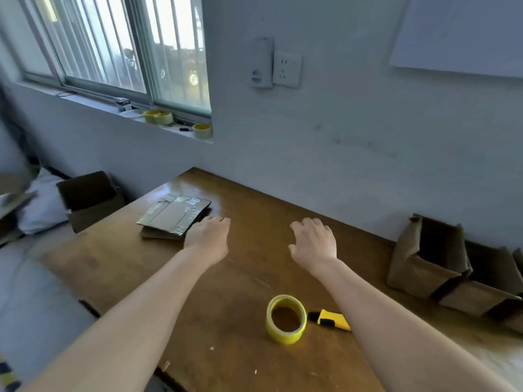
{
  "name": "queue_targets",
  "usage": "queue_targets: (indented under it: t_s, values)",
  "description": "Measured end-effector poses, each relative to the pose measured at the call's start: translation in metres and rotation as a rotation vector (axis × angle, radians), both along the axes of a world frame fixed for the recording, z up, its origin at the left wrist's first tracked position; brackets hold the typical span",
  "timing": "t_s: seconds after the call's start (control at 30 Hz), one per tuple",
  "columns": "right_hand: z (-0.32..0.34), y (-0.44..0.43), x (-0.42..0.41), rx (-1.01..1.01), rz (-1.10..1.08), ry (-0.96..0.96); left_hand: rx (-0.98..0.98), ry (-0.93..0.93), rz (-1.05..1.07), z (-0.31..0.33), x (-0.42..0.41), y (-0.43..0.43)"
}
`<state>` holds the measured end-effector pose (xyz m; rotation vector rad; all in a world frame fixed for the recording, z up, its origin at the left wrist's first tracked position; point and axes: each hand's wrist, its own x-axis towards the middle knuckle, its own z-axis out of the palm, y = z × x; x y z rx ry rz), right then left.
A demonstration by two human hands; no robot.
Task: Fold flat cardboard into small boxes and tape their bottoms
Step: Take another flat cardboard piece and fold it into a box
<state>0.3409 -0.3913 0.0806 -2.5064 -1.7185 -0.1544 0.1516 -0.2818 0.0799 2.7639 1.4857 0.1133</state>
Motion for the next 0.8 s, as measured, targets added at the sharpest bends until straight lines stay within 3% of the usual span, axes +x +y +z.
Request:
queue_targets:
  t_s: [0.37, 0.8]
  values:
    - [-0.020, 0.106, -0.162, -0.013, 0.139, -0.017, -0.031, -0.002, 0.101, -0.022, -0.164, 0.083]
    - [-0.070, 0.240, -0.186, -0.129, 0.155, 0.042, -0.092, -0.013, 0.148, -0.073, -0.183, 0.203]
